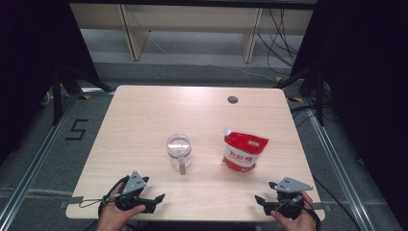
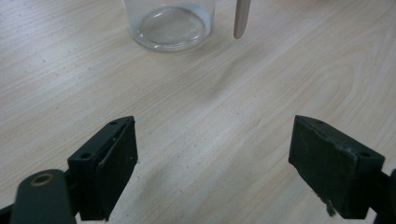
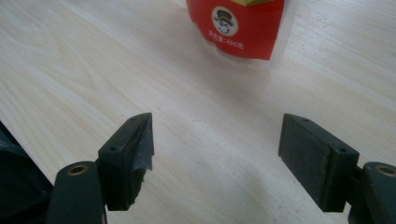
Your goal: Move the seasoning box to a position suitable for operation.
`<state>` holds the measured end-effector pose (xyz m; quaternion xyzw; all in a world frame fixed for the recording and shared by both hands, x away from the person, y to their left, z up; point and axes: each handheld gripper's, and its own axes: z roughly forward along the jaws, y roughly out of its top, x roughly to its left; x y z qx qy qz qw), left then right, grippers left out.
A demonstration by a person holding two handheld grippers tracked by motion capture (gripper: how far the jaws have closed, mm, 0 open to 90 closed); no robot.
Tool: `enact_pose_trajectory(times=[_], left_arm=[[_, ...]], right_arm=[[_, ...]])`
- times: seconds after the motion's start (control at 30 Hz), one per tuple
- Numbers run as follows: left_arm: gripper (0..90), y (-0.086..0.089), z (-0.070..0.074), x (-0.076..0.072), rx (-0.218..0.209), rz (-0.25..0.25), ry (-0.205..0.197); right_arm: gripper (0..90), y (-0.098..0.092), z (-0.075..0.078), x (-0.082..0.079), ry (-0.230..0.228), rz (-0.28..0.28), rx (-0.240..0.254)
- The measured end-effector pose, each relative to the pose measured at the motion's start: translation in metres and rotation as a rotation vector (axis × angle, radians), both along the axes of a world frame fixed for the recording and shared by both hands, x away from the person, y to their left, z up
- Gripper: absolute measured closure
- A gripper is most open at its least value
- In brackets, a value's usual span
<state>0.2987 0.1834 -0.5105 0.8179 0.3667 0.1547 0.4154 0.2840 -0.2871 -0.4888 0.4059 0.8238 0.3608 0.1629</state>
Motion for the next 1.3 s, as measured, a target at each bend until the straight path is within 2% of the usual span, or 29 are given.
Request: enact_pose_trajectory(times=[0.07,0.13,0.2,0.27,0.33,0.37,0.4,0.43,0.47,0.5,0.53,0.57,0.6,0.63,0.7,0.73,0.77,0.87,0.93,0.97,1.03,1.07,1.17,1.23,1.3], left_arm=[[15.1,-0.001,0.000,0.000,-0.003,-0.007,0.004],[15.2,0.001,0.000,0.001,0.025,-0.014,-0.007],[15.1,0.000,-0.001,0.001,0.005,-0.012,-0.005],[15.1,-0.001,0.000,-0.001,-0.001,-0.003,0.011],[15.1,-0.002,-0.001,0.000,-0.013,-0.001,0.006],[15.1,-0.002,-0.001,0.000,-0.010,-0.001,0.007],[15.2,-0.001,-0.001,0.000,0.011,-0.010,0.002],[15.1,-0.003,-0.001,-0.001,-0.015,0.001,0.005],[15.2,-0.001,0.000,0.000,-0.006,-0.014,0.011],[15.2,-0.002,0.001,0.000,-0.031,-0.001,0.022],[15.2,-0.002,0.002,0.000,-0.035,0.000,0.026],[15.3,-0.005,0.002,0.000,-0.044,0.006,0.010],[15.3,-0.004,0.004,0.001,-0.020,-0.007,0.009],[15.4,-0.008,0.005,0.000,-0.047,0.004,0.007],[15.6,-0.011,0.006,0.001,-0.056,0.004,0.002],[15.6,-0.012,0.006,0.001,-0.057,0.002,0.008],[15.6,-0.013,0.006,0.001,-0.064,-0.009,0.004],[15.6,-0.016,0.007,0.001,-0.061,-0.013,0.003],[15.6,-0.017,0.009,0.003,-0.037,-0.010,-0.014],[15.5,-0.020,0.010,0.003,-0.060,-0.007,-0.008],[15.9,-0.024,0.013,0.005,-0.056,-0.018,-0.016],[18.3,-0.026,0.014,0.005,-0.064,-0.017,-0.016],[25.5,-0.035,0.020,0.009,-0.024,-0.040,-0.053],[33.0,-0.043,0.020,0.012,-0.030,-0.044,-0.057],[36.3,-0.053,0.018,0.018,-0.036,-0.048,-0.063]], right_arm=[[27.4,-0.001,0.000,0.001,-0.019,0.005,-0.012],[26.5,-0.002,-0.001,0.001,-0.017,0.002,-0.011],[24.7,-0.001,-0.001,0.000,0.001,-0.028,0.015],[24.2,-0.002,0.000,0.001,-0.022,-0.026,0.007],[23.2,-0.002,-0.001,0.001,-0.039,-0.017,0.001],[22.9,-0.002,-0.001,0.001,-0.031,-0.017,-0.002],[22.9,-0.002,-0.001,0.001,-0.028,-0.019,0.000],[22.9,-0.002,-0.001,0.001,-0.027,-0.031,0.002],[22.9,-0.001,-0.001,0.001,-0.032,-0.040,0.010],[22.8,-0.002,0.000,0.001,-0.042,-0.035,0.011],[22.6,-0.002,0.000,0.001,-0.038,-0.037,0.028],[22.5,-0.002,0.000,0.001,-0.050,-0.043,0.023],[22.5,-0.003,0.001,0.001,-0.053,-0.045,0.026],[22.5,-0.004,0.001,0.002,-0.053,-0.039,0.025],[22.7,-0.003,0.002,0.001,-0.058,-0.055,0.033],[23.0,-0.004,0.001,0.002,-0.065,-0.042,0.036],[23.0,-0.004,0.002,0.002,-0.051,-0.037,0.041],[23.0,-0.004,0.002,0.001,-0.052,-0.053,0.035],[23.0,-0.004,0.001,0.002,-0.055,-0.042,0.039],[23.0,-0.004,0.002,0.001,-0.055,-0.055,0.037],[23.3,-0.004,0.002,0.001,-0.059,-0.060,0.028],[23.4,-0.004,0.002,0.002,-0.064,-0.056,0.026],[23.9,-0.003,0.002,0.001,-0.061,-0.051,0.023],[23.9,-0.001,0.002,0.000,-0.038,-0.069,0.037],[23.9,-0.002,0.001,0.001,-0.041,-0.057,0.041]])
